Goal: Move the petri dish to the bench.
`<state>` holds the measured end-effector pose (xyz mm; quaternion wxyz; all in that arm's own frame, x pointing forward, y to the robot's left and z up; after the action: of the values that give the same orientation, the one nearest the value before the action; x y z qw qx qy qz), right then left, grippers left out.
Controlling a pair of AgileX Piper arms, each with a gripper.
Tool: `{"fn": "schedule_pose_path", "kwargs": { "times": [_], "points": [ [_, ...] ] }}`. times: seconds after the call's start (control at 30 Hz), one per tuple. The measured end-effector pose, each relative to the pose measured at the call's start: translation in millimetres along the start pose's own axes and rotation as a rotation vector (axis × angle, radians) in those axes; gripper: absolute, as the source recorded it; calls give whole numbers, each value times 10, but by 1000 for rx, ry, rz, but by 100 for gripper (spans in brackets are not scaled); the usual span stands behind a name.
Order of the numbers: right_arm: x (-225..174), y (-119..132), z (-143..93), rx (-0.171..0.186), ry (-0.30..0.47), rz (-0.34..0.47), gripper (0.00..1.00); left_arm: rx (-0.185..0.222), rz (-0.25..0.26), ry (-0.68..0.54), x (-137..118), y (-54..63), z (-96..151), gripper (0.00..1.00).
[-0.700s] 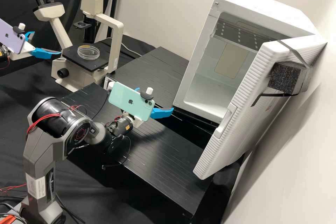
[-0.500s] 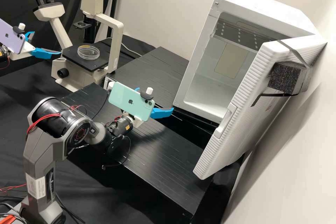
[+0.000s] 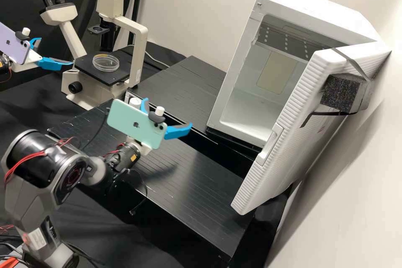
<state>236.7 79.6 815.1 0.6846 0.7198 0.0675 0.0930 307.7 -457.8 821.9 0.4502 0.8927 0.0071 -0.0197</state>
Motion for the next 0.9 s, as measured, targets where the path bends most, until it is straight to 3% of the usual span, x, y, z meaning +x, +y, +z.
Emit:
{"fn": "schedule_pose_path", "kwargs": {
  "times": [0.13,0.3,0.53,0.9],
  "points": [
    [-148,-179,-403,-27,146,-47,100,0,0,0,0,0,0,100],
    [-225,-351,-791,-58,254,-82,100,0,0,0,0,0,0,100],
    [-10,-515,-1196,-74,290,-62,100,0,0,0,0,0,0,100],
    [499,-1037,-1486,-82,275,-193,100,0,0,0,0,0,0,100]
  ]
}}
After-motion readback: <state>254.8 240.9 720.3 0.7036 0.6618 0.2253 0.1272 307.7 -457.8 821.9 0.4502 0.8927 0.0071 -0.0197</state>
